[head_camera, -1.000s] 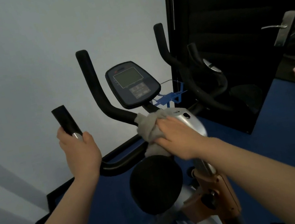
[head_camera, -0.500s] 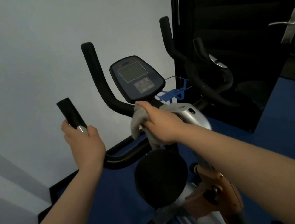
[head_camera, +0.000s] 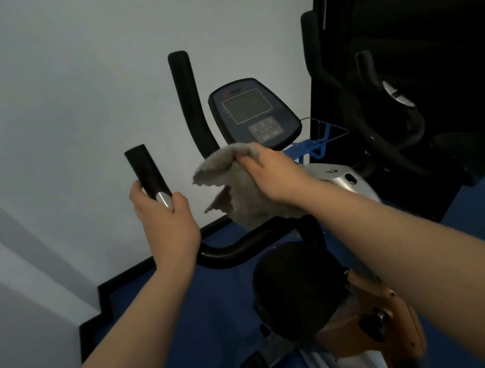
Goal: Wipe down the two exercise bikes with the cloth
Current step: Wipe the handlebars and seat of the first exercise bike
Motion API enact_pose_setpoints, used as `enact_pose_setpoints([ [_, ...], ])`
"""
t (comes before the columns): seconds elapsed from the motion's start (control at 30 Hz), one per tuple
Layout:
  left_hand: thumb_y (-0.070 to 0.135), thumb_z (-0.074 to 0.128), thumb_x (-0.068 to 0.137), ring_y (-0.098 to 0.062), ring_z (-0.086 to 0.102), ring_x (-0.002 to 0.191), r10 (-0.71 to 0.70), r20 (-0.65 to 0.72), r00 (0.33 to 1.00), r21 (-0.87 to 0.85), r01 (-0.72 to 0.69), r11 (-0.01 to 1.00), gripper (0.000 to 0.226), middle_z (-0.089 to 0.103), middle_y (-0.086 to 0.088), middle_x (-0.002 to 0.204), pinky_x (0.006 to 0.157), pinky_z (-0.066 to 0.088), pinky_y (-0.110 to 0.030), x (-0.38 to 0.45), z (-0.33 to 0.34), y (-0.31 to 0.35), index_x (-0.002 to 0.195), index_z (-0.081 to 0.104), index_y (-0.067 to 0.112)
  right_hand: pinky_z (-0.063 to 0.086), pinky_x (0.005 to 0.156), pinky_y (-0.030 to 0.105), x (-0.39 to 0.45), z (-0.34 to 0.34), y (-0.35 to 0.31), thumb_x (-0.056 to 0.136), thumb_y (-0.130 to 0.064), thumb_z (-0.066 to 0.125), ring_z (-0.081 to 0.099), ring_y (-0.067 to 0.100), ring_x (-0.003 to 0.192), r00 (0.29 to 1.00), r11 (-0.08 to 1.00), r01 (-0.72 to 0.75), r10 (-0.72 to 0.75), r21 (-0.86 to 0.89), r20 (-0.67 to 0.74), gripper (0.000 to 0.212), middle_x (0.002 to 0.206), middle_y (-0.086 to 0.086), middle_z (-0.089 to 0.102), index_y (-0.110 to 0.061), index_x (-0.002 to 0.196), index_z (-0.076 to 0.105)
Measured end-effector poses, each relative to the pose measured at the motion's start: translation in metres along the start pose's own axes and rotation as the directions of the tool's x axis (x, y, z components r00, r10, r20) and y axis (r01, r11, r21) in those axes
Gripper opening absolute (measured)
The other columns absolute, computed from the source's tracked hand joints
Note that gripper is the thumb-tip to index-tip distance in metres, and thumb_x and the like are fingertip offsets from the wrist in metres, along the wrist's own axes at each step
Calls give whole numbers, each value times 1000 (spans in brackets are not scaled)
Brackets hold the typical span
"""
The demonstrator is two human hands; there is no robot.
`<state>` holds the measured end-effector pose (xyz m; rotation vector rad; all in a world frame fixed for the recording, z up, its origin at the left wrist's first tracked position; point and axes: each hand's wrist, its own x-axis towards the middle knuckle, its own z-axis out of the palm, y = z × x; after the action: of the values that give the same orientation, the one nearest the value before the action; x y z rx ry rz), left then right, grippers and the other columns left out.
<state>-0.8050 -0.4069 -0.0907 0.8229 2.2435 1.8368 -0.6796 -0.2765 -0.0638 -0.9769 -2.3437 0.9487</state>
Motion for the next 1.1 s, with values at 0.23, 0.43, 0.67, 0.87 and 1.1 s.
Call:
enact_pose_setpoints([
  [0.23, 20, 43, 100, -32, 58, 101, 0, -16, 1000, -25, 0, 1000, 53, 48, -11, 132, 83, 54, -50, -2, 3, 2, 146, 21, 29, 39, 62, 28, -21, -1, 18, 101, -49, 36, 61, 20, 93, 999, 986, 16, -22, -163, -36, 35, 91, -11, 58, -23, 124, 42],
  [0.43, 19, 44, 99, -32, 60, 96, -1, -1, 1000, -8, 1, 1000, 51, 48, -14, 129, 78, 55, -53, -3, -1, 6, 144, 23, 28, 47, 93, 47, 57, 12, -46, 103, -45, 33, 58, 31, 109, 997, 1000, -17, 17, 4, -72, 41, 122, 12, 60, -15, 130, 40],
  [0.67, 21, 43, 99, -28, 60, 88, 6, -4, 1000, 14, -6, 1000, 52, 48, -10, 128, 75, 55, -53, -4, -1, 6, 143, 21, 35, 44, 70, 36, -4, 1, -1, 94, -60, 42, 60, 23, 90, 994, 935, 93, -107, -341, -24, 60, 106, 3, 62, -16, 135, 36],
  [0.87, 20, 42, 99, -28, 60, 86, -5, -12, 1000, 27, 6, 1000, 52, 47, -11, 130, 73, 56, -52, -4, 1, 7, 145, 21, 31, 48, 83, 38, -2, -7, -2, 94, -61, 41, 61, 25, 103, 997, 958, 61, -48, -280, 54, 53, 115, 5, 65, -20, 126, 50],
  [1.1, 19, 44, 99, -29, 60, 92, -14, -10, 1000, 9, 14, 1000, 55, 45, -11, 132, 80, 55, -52, -6, -1, 8, 148, 19, 26, 41, 95, 13, -45, -39, 16, 97, -10, 51, 50, -2, 118, 931, 950, 305, -312, 66, 192, 51, 133, -13, 53, -35, 140, 43],
])
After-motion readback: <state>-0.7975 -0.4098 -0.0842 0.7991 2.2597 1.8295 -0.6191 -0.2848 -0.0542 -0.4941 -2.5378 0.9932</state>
